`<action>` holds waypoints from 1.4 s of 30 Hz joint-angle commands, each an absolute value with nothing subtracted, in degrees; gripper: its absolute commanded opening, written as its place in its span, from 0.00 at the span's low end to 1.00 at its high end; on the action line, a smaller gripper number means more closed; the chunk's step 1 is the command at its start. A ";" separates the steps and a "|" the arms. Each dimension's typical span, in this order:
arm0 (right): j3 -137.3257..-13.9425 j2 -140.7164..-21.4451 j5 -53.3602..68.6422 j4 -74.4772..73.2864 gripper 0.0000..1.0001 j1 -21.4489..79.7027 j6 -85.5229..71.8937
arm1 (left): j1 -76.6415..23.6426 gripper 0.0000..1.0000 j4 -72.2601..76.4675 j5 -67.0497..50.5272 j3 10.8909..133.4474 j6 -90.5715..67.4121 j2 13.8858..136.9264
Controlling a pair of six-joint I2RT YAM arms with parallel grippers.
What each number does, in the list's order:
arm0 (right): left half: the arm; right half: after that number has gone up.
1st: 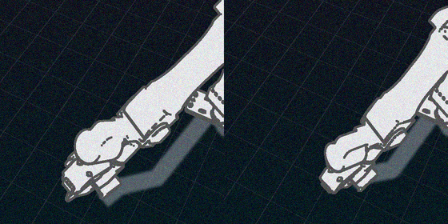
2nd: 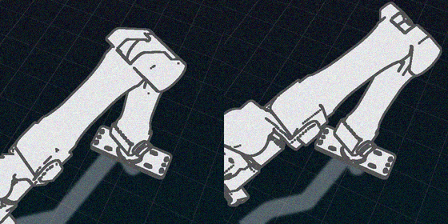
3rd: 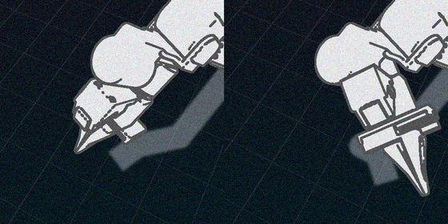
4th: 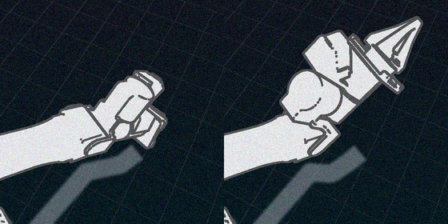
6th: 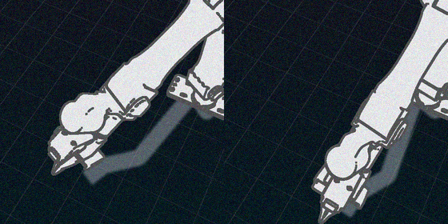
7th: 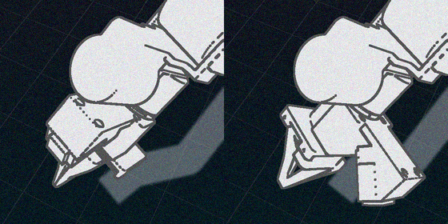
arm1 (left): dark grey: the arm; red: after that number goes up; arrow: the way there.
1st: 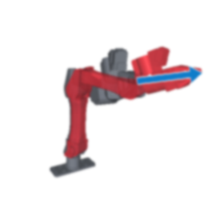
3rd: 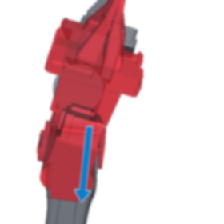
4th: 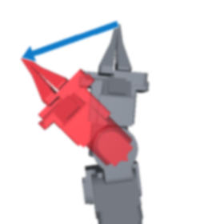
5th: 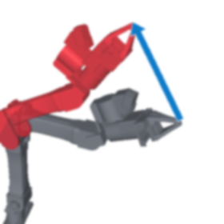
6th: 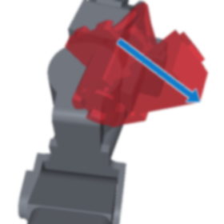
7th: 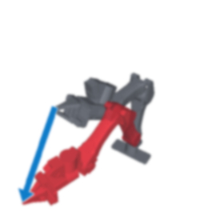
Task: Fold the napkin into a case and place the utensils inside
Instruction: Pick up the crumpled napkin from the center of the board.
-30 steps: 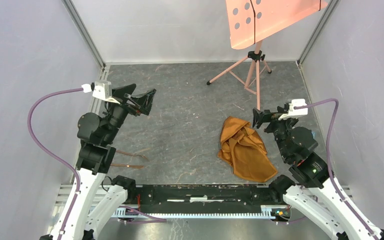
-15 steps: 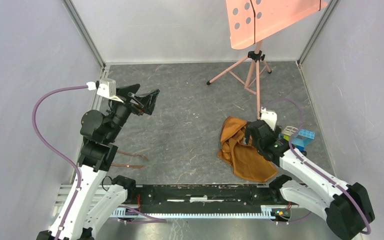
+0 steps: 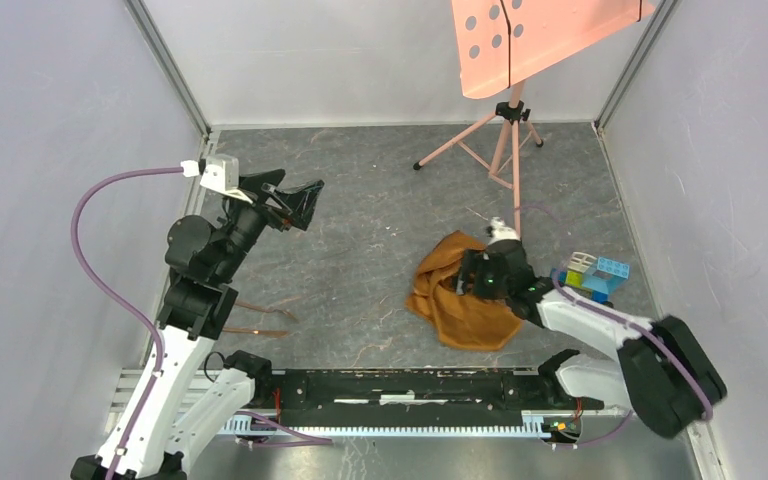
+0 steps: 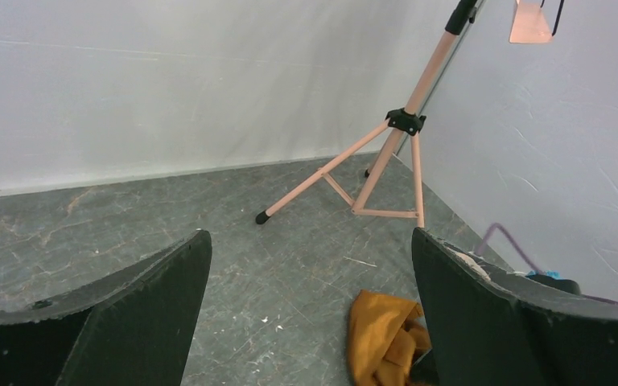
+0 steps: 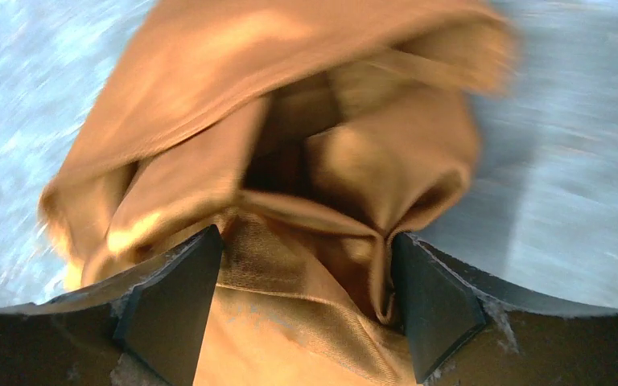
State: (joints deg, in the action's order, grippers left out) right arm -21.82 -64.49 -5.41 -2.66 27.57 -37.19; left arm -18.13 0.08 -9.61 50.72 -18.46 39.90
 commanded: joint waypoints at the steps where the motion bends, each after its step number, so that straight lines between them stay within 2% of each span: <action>1: -30.24 -73.29 8.71 6.23 0.80 36.08 -28.68 | -18.67 1.00 0.27 -8.09 53.09 -17.39 41.31; 5: -36.33 -75.02 8.50 3.24 0.79 38.75 -22.86 | -18.80 1.00 -8.46 -3.30 53.00 -23.25 44.27; 8: -37.39 -72.07 1.96 -3.29 0.81 38.84 -17.64 | -18.77 1.00 -18.43 -1.89 50.87 -30.35 46.50; 11: -35.42 -68.41 -1.61 -9.07 0.84 38.78 -12.08 | -18.68 1.00 -20.18 -11.91 45.08 -34.94 48.31; 13: -32.13 -65.76 1.08 -10.28 0.84 38.83 -9.16 | -18.85 1.00 -17.76 -19.14 40.65 -37.67 49.12; 17: -25.35 -61.18 7.91 -7.41 0.84 38.85 -6.45 | -20.44 0.99 -14.56 -21.77 33.02 -41.48 47.93; 22: -24.58 -63.21 12.97 1.35 0.83 38.90 -7.67 | -26.72 0.80 -9.93 -16.09 25.72 -45.91 48.79; 24: -24.70 -64.62 16.60 7.19 0.90 39.70 -7.06 | -28.62 0.70 -8.01 -14.14 24.13 -46.64 51.26; 26: -25.14 -65.83 14.62 11.21 0.90 41.42 -5.81 | -29.90 0.63 -7.69 -11.29 23.36 -46.83 53.04; 31: -28.96 -71.71 13.20 15.08 0.85 42.07 -5.01 | -31.13 0.61 -5.21 -8.02 21.07 -48.74 52.46; 34: -30.83 -75.58 14.12 16.38 0.79 43.00 -4.64 | -31.17 0.61 -4.13 -7.45 20.27 -49.70 53.05; 39: -32.04 -79.05 11.89 17.63 0.71 45.17 -3.78 | -31.25 0.56 -0.24 -8.17 20.46 -49.88 57.52; 42: -32.72 -80.81 8.91 17.75 0.64 46.76 -3.78 | -31.20 0.48 1.77 -8.35 21.11 -48.94 60.86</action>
